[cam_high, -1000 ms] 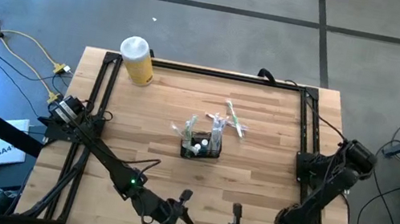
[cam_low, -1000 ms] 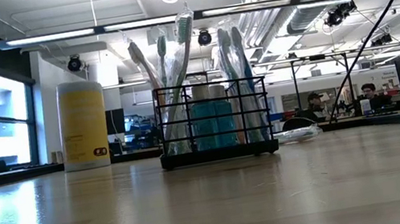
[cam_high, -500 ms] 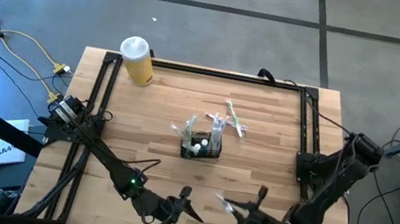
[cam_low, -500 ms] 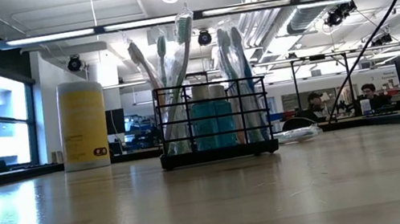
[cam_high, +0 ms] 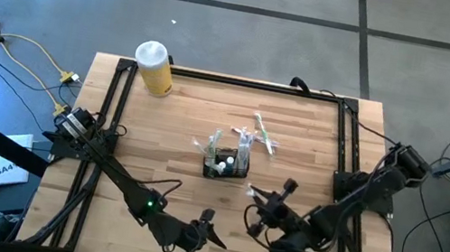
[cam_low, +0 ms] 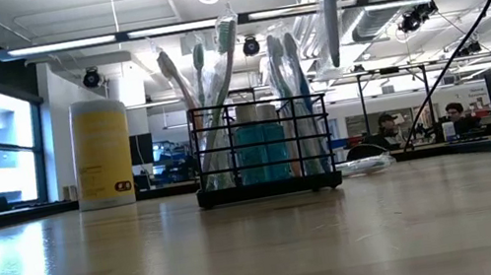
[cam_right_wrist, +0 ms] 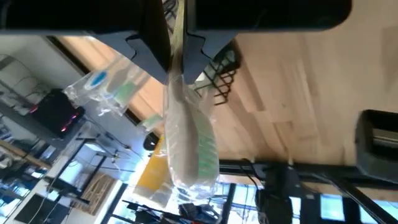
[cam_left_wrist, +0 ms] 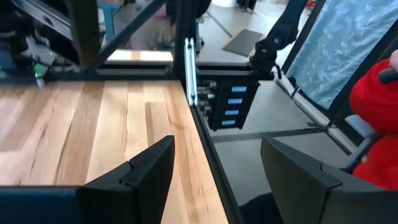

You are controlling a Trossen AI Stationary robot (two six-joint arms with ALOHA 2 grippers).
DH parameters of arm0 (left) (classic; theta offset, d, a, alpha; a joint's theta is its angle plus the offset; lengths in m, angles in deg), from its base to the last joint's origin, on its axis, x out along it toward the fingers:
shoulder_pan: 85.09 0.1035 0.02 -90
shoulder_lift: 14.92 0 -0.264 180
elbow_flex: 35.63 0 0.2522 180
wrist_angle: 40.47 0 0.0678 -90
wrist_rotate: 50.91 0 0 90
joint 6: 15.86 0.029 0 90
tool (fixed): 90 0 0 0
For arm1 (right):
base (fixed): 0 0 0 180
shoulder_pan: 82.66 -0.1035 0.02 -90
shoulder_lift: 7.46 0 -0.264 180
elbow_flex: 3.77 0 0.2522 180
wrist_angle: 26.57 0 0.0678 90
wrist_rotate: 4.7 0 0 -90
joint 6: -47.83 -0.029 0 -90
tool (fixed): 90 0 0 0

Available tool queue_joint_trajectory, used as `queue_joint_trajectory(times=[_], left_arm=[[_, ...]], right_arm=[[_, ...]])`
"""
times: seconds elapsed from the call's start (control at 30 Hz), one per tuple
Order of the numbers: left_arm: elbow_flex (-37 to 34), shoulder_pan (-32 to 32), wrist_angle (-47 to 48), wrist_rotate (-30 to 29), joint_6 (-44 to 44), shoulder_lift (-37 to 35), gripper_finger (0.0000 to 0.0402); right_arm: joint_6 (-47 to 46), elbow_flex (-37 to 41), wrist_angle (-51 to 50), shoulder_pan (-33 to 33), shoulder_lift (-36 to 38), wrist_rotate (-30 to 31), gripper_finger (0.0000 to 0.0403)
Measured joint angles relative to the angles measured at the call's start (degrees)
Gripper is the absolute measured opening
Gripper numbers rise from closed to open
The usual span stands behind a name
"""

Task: Pick & Place toothbrushing station
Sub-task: Put the green toothbrush into the wire organizer

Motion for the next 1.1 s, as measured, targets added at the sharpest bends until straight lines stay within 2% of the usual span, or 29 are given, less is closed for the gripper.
queue_joint_trajectory(times=[0.47, 0.67, 0.77, 0.87, 1.1], left_arm=[[-0.02, -0.02, 2.87, 4.54, -5.61, 0.0, 0.0234], [-0.02, -0.02, 3.73, 7.07, -8.44, 0.0, 0.0234], [-0.02, -0.02, 3.66, 7.07, -8.59, 0.0, 0.0234], [-0.02, -0.07, 3.64, 7.07, -9.73, 0.0, 0.0234], [-0.02, -0.21, 5.17, 7.05, -13.31, 0.0, 0.0234]], right_arm=[[2.98, 2.94, 0.84, 6.35, 1.06, -3.5, 0.0013], [15.23, 2.99, 12.91, 3.02, 2.95, -4.01, 0.0013], [19.66, 2.99, 15.64, 3.43, 3.37, -4.01, 0.0013], [19.44, 2.99, 13.94, 5.42, 3.39, -4.29, 0.0013], [17.43, 3.02, 13.16, 10.54, 2.8, -10.21, 0.0013]])
